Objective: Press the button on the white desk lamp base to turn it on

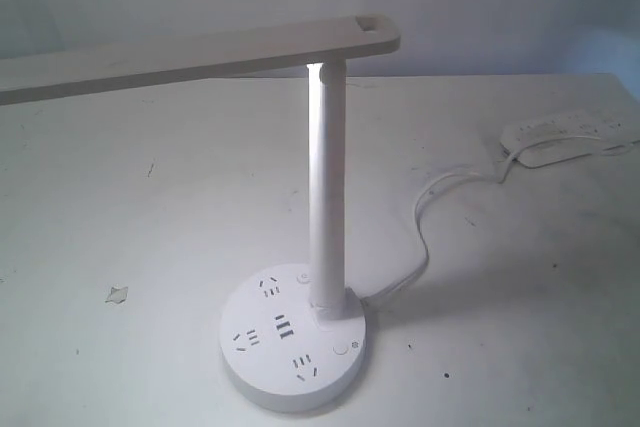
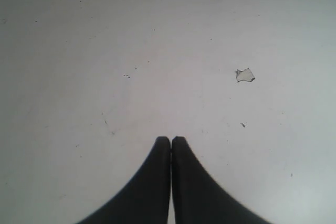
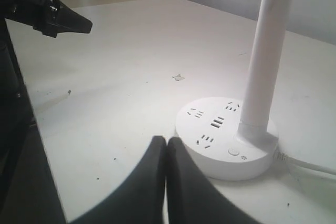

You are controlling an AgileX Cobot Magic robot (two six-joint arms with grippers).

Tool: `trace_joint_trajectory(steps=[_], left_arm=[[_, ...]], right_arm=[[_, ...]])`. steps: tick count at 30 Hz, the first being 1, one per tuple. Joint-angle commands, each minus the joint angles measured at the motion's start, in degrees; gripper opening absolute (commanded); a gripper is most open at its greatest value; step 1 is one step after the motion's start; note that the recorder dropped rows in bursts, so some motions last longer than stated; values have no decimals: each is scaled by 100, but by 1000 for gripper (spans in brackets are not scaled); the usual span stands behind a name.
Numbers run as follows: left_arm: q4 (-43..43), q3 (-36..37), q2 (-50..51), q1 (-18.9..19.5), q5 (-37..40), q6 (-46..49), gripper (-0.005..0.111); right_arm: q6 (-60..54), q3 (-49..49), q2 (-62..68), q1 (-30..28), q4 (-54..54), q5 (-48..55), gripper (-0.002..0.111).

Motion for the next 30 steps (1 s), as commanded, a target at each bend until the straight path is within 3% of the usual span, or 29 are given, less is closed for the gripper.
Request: trace_joint_trajectory(steps=[1, 11, 13, 19, 30], left_arm=[[2, 5, -21, 6, 40, -6, 0], [2, 5, -21, 6, 40, -6, 0], [2, 5, -21, 6, 40, -6, 0], [2, 5, -21, 6, 40, -6, 0], [2, 5, -21, 6, 40, -6, 0]], right_arm=[[24, 14, -27, -417, -18, 79, 0], [24, 14, -27, -3201, -18, 106, 0], [24, 14, -27, -3537, -18, 95, 0], [24, 14, -27, -3756, -18, -395, 0], [136, 14, -27, -3756, 15, -3605, 0]])
